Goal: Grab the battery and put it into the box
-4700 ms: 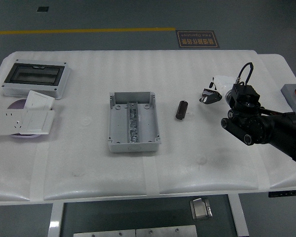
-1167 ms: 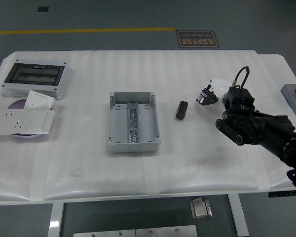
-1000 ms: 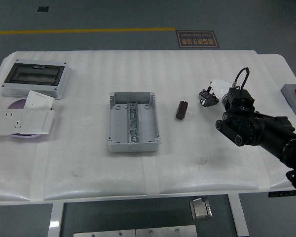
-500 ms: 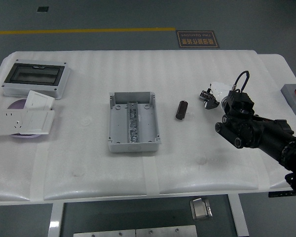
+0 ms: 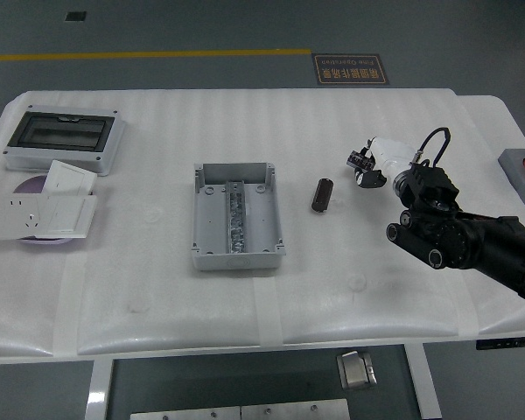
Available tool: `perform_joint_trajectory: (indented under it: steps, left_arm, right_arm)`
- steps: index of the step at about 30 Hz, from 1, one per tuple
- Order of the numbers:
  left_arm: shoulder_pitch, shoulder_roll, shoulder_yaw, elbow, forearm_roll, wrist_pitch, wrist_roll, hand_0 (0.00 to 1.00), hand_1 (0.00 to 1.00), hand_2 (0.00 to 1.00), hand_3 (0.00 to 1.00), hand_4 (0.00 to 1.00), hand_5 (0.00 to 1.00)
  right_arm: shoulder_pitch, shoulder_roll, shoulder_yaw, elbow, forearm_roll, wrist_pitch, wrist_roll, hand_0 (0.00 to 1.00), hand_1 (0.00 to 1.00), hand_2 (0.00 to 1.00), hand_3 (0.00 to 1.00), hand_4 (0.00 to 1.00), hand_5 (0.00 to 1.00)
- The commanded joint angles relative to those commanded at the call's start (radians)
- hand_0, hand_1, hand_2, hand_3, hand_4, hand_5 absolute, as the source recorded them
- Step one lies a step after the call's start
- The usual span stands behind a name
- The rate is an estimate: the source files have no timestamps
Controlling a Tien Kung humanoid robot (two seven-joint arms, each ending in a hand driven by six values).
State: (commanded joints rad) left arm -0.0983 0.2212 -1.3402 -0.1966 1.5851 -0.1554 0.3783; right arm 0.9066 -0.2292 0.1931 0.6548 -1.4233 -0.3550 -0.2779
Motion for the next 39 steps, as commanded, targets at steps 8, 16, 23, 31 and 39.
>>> perform_joint_trajectory:
  steps: [8, 16, 23, 31, 39]
  left_arm:
    - [0.010, -0.001, -0.008, -0.002, 0.006, 0.002, 0.005, 0.561, 0.646, 0.513, 0.570, 0.590, 0.033]
    - [0.017, 0.000, -0.013, -0.003, 0.012, 0.001, 0.009, 0.559, 0.647, 0.512, 0.571, 0.593, 0.032]
    - [0.018, 0.000, -0.015, -0.002, 0.012, 0.000, 0.008, 0.558, 0.646, 0.513, 0.570, 0.594, 0.032]
    - [0.020, 0.000, -0.018, -0.002, 0.015, -0.003, 0.012, 0.556, 0.647, 0.514, 0.569, 0.594, 0.032]
    - [0.021, 0.000, -0.019, -0.003, 0.014, -0.005, 0.015, 0.555, 0.645, 0.514, 0.570, 0.591, 0.030]
  right_arm:
    - [-0.131, -0.033, 0.213, 0.260, -0.171, 0.001, -0.032, 0.227, 0.426, 0.480, 0.652, 0.493, 0.190]
    - [-0.246, 0.002, 0.333, 0.551, -0.282, -0.041, -0.034, 0.231, 0.432, 0.481, 0.654, 0.501, 0.199]
    - [-0.253, 0.011, 0.303, 0.743, -0.315, -0.094, -0.008, 0.232, 0.434, 0.484, 0.654, 0.504, 0.205]
    - [-0.238, 0.026, 0.246, 0.736, -0.391, -0.008, -0.032, 0.238, 0.442, 0.485, 0.654, 0.514, 0.217]
    - [-0.238, 0.044, 0.218, 0.681, -0.489, 0.059, -0.068, 0.824, 0.829, 0.837, 0.906, 0.788, 0.396]
